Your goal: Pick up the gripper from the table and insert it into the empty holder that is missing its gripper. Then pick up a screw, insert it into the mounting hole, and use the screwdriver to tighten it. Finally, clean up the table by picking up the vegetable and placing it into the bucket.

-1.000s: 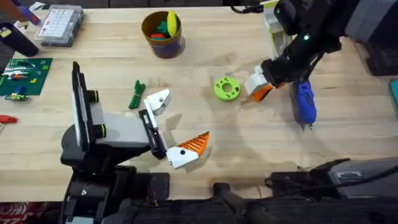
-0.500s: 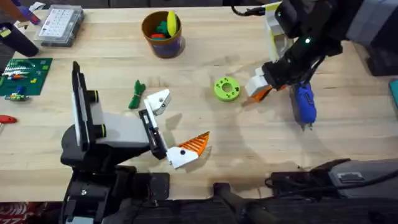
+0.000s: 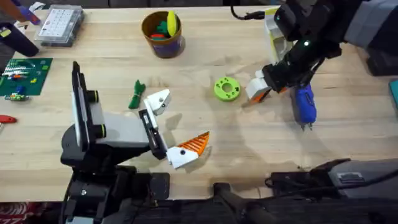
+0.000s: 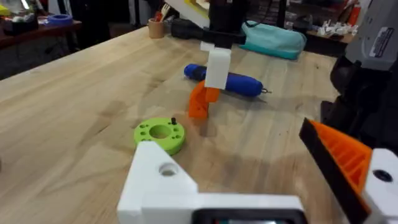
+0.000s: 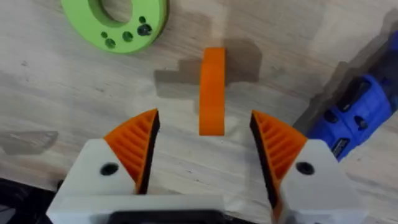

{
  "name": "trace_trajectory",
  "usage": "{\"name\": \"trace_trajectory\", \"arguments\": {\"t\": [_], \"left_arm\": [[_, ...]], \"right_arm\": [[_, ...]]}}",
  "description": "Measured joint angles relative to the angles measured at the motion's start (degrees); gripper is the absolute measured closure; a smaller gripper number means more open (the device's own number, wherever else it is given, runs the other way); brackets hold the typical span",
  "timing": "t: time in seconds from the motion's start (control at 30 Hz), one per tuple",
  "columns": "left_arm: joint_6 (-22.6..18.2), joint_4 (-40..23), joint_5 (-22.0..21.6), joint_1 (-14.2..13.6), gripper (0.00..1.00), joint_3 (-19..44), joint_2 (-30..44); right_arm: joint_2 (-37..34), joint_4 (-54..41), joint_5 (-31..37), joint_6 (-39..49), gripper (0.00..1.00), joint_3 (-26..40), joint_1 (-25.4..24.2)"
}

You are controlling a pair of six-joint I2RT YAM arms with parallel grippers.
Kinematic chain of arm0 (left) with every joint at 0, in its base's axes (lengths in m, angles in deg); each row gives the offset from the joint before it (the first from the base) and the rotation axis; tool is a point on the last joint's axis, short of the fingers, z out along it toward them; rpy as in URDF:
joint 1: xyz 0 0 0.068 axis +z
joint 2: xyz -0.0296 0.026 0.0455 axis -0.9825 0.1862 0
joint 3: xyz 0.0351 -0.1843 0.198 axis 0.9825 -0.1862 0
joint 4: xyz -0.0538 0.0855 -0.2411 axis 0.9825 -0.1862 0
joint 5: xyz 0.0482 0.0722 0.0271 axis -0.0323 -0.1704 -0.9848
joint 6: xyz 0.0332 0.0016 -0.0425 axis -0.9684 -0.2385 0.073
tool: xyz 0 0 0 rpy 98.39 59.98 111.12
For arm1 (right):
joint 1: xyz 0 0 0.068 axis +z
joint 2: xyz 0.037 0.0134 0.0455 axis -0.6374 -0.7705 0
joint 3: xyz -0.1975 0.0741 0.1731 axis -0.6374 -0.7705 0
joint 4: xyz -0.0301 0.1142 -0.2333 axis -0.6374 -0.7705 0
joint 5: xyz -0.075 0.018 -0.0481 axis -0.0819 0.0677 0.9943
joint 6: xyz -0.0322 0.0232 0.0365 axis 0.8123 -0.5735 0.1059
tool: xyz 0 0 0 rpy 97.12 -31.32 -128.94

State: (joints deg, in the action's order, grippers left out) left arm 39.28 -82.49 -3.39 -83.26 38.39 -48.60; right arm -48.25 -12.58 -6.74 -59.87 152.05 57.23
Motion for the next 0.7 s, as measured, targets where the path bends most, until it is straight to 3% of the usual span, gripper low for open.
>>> {"name": "trace_trajectory", "arguments": {"t": [0.13, 0.33, 0.43, 0.47, 0.7], "left_arm": [[0.0, 0.0, 0.0, 0.0, 0.01, 0.0, 0.0], [0.0, 0.0, 0.0, 0.0, 0.01, 0.0, 0.0], [0.0, 0.0, 0.0, 0.0, 0.01, 0.0, 0.0], [0.0, 0.0, 0.0, 0.0, 0.01, 0.0, 0.0], [0.0, 0.0, 0.0, 0.0, 0.01, 0.0, 0.0]], "right_arm": [[0.0, 0.3, 0.0, 0.8, 0.148, 0.0, 0.0], [0.0, 0.4, 0.0, 1.9, 0.47, 0.0, 0.0], [0.0, 0.4, 0.0, 2.3, 0.576, 0.0, 0.0], [0.0, 0.4, 0.1, 2.4, 0.667, 0.0, 0.0], [0.0, 0.6, 1.1, 2.4, 0.768, 0.0, 0.0]]}}
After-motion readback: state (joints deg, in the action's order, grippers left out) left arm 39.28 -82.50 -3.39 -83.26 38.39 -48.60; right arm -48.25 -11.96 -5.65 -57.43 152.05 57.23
